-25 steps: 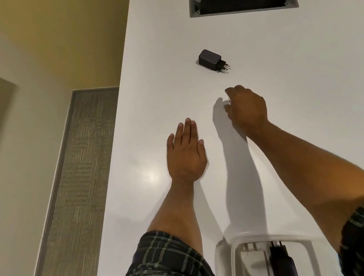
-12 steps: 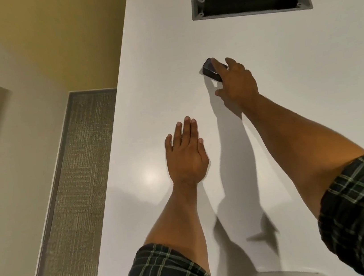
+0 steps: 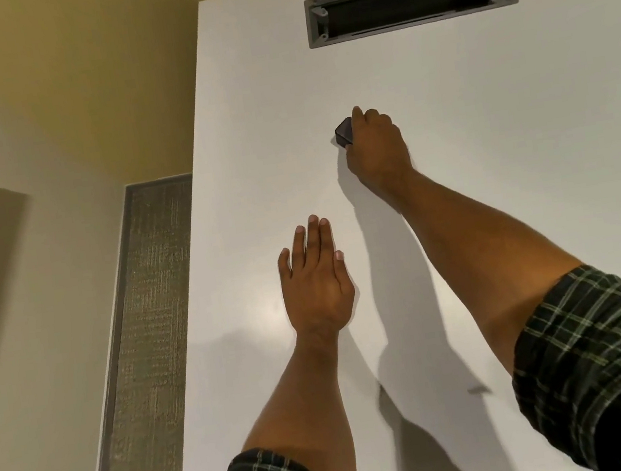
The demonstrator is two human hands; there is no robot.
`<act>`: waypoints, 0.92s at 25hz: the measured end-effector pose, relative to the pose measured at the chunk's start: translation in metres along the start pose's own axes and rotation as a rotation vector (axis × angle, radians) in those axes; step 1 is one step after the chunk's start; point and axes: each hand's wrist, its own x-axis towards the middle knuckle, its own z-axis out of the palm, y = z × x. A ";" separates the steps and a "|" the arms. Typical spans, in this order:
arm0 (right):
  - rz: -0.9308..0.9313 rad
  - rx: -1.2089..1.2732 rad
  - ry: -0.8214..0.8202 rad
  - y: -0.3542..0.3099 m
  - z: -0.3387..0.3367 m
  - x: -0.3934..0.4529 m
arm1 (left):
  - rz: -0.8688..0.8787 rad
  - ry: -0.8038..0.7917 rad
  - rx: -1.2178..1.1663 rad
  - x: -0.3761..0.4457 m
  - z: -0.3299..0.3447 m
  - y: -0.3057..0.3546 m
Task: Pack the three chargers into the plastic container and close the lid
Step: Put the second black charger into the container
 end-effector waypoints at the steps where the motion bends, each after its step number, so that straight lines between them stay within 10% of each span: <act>1: -0.010 0.032 0.005 0.001 -0.002 -0.007 | 0.003 -0.006 0.005 0.000 0.001 0.000; 23: 0.520 1.088 0.042 0.011 -0.081 -0.292 | 0.152 -0.326 0.052 -0.072 -0.023 -0.007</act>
